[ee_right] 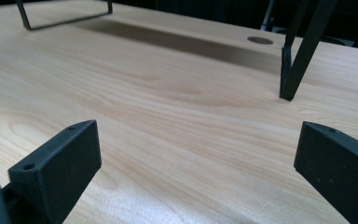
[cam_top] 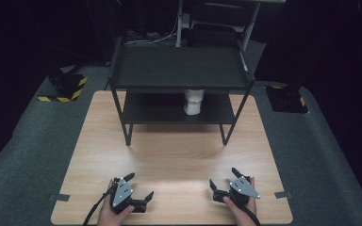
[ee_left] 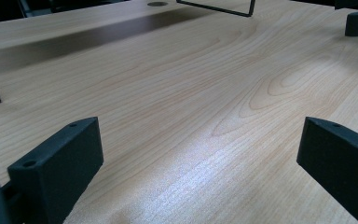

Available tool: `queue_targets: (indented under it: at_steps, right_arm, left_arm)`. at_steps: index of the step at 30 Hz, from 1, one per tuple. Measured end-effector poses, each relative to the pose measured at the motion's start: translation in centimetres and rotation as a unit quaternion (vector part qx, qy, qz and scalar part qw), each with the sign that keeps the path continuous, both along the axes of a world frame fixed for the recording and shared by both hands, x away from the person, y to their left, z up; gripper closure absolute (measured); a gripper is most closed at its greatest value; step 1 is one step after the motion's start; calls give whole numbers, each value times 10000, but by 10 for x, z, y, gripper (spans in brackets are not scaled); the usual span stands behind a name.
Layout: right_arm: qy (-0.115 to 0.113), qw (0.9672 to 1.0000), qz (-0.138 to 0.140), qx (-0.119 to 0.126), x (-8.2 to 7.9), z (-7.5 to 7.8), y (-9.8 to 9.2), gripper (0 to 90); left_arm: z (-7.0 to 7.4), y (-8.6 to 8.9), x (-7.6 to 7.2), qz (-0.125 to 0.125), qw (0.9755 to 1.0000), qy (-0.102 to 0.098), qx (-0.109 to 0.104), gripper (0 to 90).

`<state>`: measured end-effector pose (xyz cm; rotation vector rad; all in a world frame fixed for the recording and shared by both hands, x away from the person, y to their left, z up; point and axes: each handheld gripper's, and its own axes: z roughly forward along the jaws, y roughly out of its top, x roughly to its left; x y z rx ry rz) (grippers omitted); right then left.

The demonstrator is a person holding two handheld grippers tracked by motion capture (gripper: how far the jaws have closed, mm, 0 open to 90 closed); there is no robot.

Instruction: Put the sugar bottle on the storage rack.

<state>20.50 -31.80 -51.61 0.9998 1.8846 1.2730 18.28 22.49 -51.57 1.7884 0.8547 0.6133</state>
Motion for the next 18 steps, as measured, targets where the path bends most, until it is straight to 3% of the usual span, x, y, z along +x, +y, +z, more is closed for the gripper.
queue_targets:
  at_steps: [3,18]
  right_arm:
    - [53,9999,76,-99,2,3,2,1]
    - [35,9999,118,17,2,0,-2,1]
  left_arm:
    - [0,0,0,5,10000,10,-9,4]
    - [-1,0,-3,-55,9999,-87,66,4]
